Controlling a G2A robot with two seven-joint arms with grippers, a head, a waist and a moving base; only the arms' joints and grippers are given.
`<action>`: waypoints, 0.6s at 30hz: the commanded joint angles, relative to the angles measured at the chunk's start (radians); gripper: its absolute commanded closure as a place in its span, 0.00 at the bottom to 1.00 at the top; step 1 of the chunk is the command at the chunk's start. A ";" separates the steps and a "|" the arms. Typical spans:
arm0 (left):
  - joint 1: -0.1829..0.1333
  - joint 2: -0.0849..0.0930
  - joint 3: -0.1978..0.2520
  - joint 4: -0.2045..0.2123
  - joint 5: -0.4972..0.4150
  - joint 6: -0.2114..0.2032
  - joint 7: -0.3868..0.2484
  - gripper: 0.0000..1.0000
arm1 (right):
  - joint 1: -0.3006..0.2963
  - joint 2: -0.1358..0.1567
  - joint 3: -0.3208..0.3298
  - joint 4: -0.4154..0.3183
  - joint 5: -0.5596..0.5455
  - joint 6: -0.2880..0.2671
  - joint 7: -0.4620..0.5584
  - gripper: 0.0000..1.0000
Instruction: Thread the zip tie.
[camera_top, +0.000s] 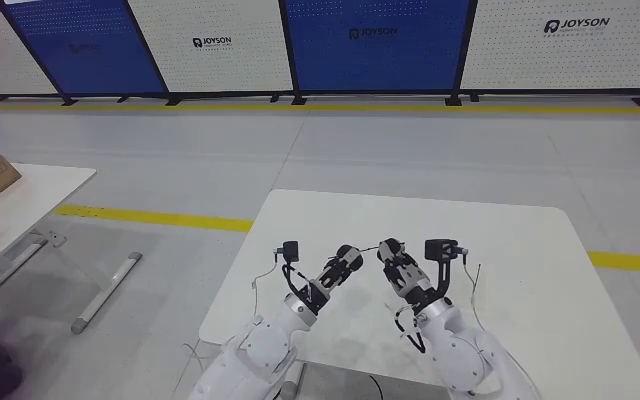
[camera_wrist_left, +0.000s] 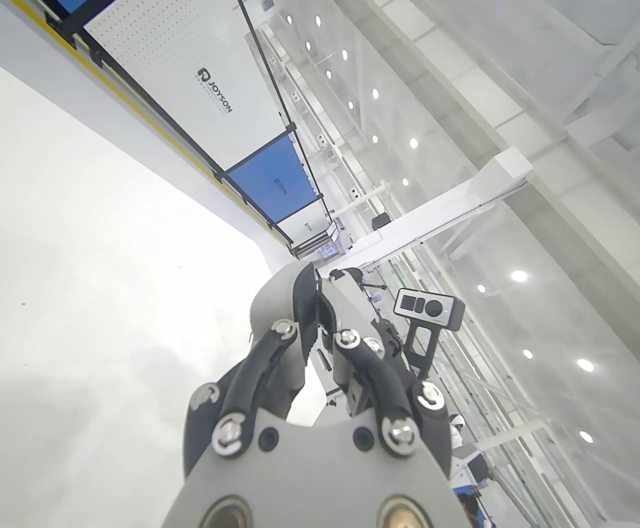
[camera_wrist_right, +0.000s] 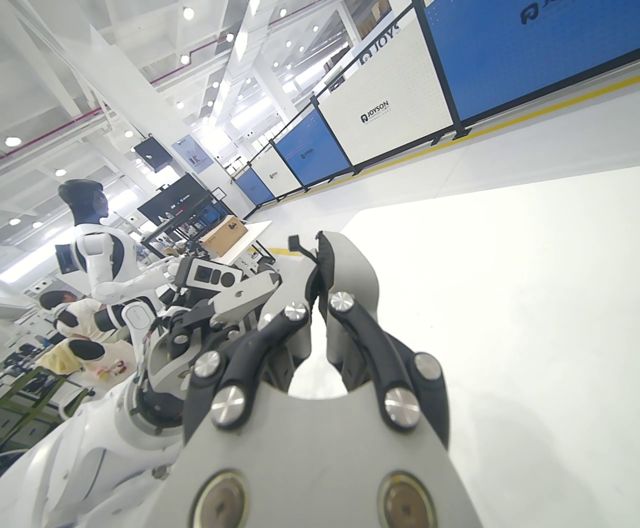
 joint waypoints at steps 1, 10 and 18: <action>0.000 0.000 0.001 0.001 0.003 0.000 0.003 0.84 | -0.002 -0.001 -0.001 0.000 -0.003 -0.001 -0.002 1.00; -0.002 -0.002 0.012 0.005 0.022 0.013 0.015 0.91 | -0.010 -0.004 -0.006 -0.003 -0.023 -0.011 -0.009 1.00; -0.010 -0.005 0.018 0.013 0.016 0.028 0.023 0.79 | -0.012 -0.006 -0.002 0.003 -0.024 -0.023 -0.010 1.00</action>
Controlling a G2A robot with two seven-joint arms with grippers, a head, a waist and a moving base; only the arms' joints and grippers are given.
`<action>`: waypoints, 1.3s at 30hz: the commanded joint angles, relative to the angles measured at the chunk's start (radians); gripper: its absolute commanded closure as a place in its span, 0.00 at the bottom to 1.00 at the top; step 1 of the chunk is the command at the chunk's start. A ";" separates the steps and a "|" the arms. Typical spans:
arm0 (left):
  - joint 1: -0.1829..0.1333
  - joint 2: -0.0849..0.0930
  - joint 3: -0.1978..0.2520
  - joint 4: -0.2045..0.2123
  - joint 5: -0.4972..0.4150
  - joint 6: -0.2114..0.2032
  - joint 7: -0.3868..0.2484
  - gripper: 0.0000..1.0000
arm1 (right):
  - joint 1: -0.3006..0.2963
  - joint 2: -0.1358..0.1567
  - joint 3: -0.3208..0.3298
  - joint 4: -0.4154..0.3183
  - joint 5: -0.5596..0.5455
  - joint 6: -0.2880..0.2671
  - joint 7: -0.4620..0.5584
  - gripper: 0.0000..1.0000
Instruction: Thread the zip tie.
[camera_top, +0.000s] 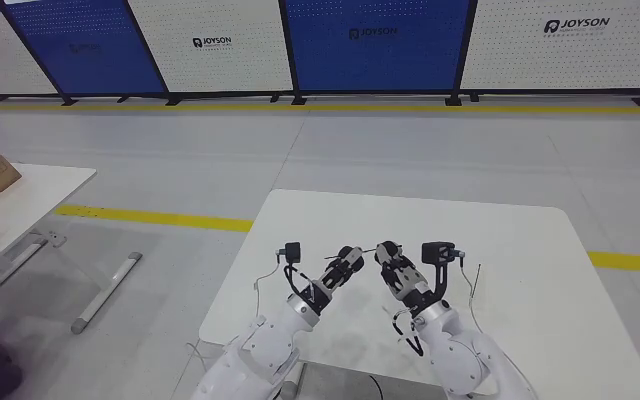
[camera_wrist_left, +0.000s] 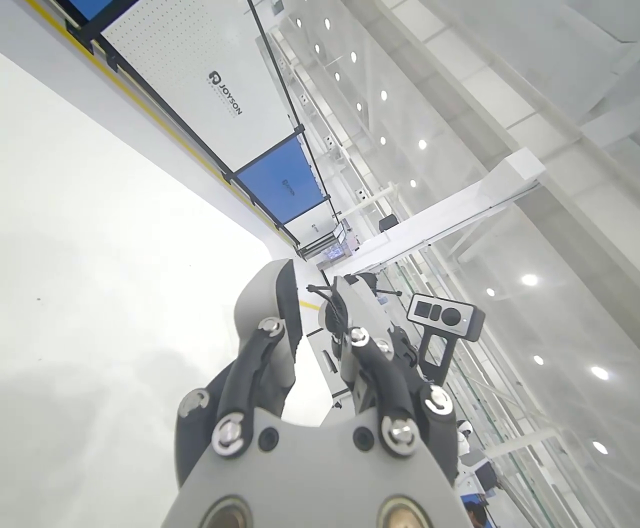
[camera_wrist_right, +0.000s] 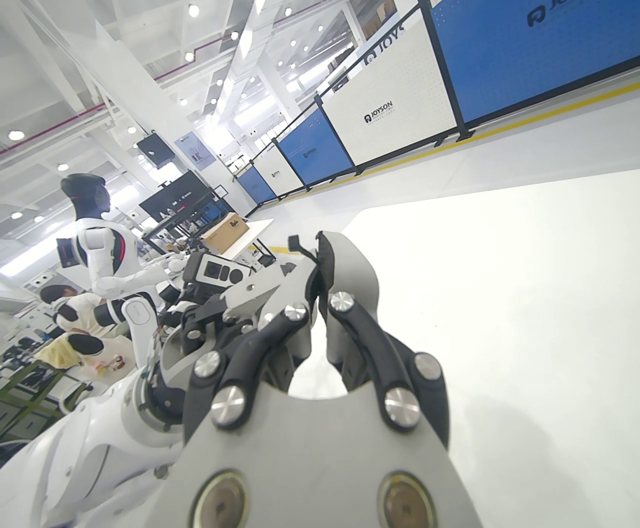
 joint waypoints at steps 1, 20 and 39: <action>-0.002 0.000 0.001 0.001 0.002 0.002 0.000 0.82 | -0.001 0.000 0.000 0.000 -0.002 -0.002 0.000 1.00; -0.005 -0.001 0.006 0.005 0.004 -0.030 -0.009 1.00 | 0.005 -0.007 -0.004 0.007 -0.007 -0.006 0.017 1.00; -0.004 -0.003 0.009 0.007 0.015 -0.025 0.003 1.00 | -0.014 -0.007 0.020 -0.009 0.023 -0.032 0.031 0.71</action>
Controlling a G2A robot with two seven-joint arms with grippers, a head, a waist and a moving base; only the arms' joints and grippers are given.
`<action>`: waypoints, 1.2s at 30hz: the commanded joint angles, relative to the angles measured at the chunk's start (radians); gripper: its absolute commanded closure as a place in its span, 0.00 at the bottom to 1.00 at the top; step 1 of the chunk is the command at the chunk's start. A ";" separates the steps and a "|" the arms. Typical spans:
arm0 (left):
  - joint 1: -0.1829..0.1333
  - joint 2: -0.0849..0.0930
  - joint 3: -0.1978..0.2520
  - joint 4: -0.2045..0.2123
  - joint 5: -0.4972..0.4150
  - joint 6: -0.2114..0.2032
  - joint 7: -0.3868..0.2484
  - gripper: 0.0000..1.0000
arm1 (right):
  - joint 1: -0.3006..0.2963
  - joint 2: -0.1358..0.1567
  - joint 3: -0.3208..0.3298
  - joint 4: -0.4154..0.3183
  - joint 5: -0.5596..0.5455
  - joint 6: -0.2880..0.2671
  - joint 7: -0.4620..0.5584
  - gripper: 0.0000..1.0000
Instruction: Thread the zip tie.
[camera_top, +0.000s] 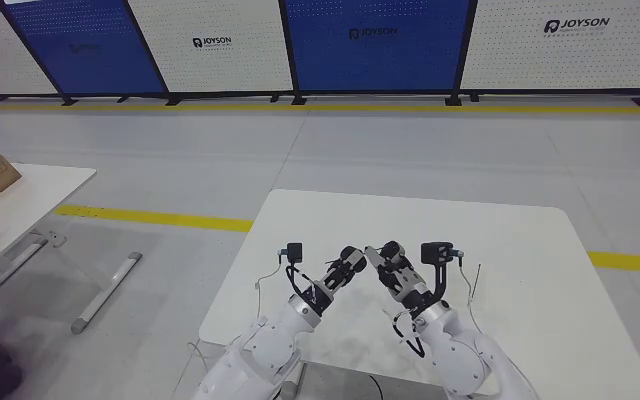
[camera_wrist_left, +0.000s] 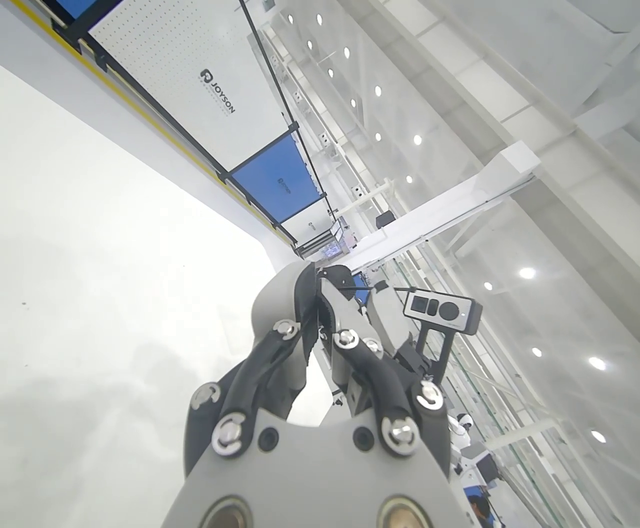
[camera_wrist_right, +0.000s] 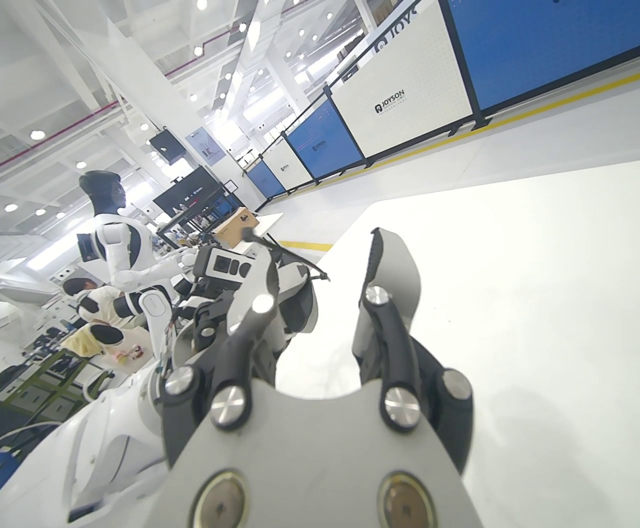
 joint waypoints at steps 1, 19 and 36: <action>-0.001 0.000 0.001 0.003 -0.002 -0.001 0.000 1.00 | -0.005 0.001 0.006 0.000 -0.001 -0.002 -0.006 0.76; 0.002 -0.001 0.003 0.004 -0.004 -0.032 -0.005 1.00 | -0.009 -0.001 0.007 0.003 -0.035 -0.001 -0.009 1.00; -0.005 -0.002 0.011 0.004 -0.006 -0.016 -0.016 0.65 | -0.015 -0.001 0.015 -0.001 -0.056 -0.002 -0.011 1.00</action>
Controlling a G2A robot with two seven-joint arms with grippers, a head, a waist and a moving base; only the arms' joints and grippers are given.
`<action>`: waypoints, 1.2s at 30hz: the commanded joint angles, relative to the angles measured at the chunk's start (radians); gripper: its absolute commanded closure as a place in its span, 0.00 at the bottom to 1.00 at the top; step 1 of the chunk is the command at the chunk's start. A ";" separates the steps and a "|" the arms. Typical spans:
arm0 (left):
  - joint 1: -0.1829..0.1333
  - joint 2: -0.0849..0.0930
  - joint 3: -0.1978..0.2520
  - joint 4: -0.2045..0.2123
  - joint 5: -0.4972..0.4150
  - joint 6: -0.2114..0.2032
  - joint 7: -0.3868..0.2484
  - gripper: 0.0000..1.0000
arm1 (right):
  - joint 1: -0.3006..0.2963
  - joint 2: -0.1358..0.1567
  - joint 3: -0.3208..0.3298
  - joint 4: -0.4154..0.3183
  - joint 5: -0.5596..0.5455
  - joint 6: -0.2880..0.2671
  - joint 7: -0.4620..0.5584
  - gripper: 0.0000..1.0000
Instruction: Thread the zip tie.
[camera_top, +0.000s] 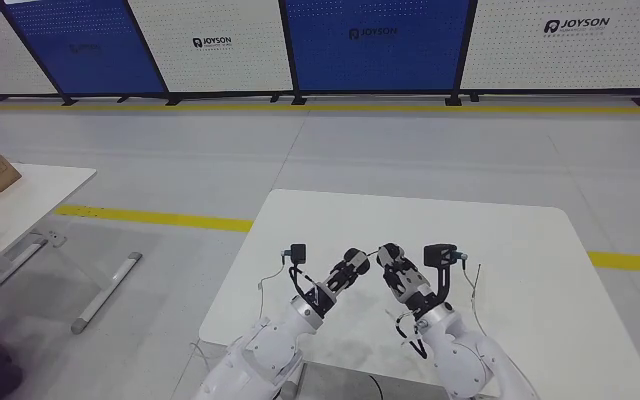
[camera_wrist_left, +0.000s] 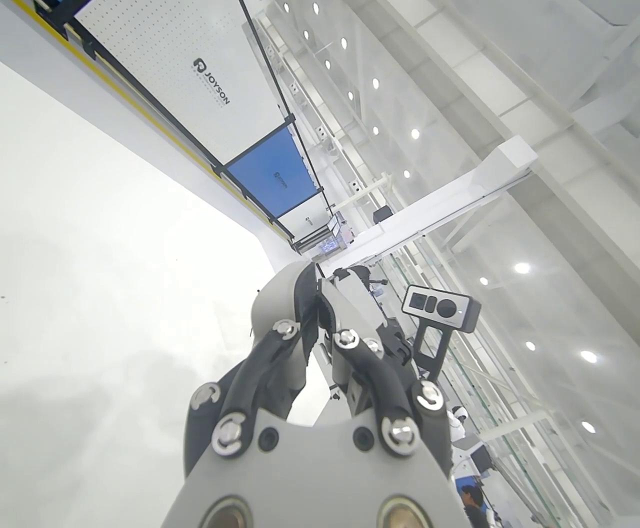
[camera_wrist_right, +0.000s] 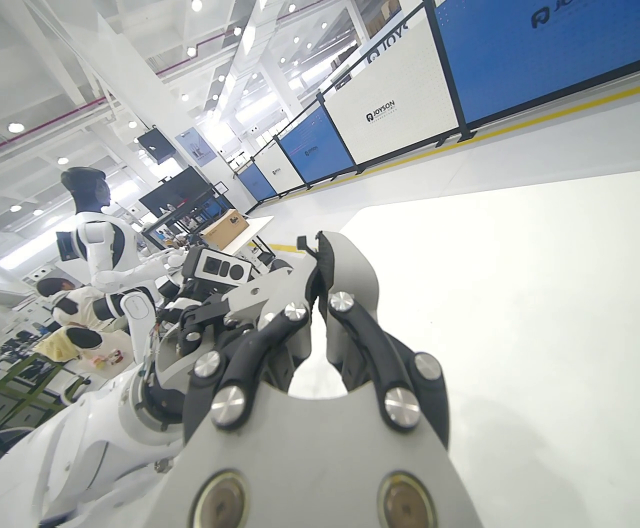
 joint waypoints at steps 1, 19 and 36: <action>0.001 0.000 -0.001 -0.002 -0.004 -0.010 0.000 0.56 | 0.000 0.000 0.000 0.000 -0.002 0.001 0.000 1.00; 0.010 0.004 -0.024 -0.005 -0.007 -0.031 0.003 0.91 | 0.000 -0.003 0.008 -0.004 -0.005 0.019 -0.001 1.00; 0.003 0.002 -0.018 -0.002 0.000 -0.031 0.005 1.00 | 0.002 -0.005 0.008 -0.007 -0.010 0.015 0.010 1.00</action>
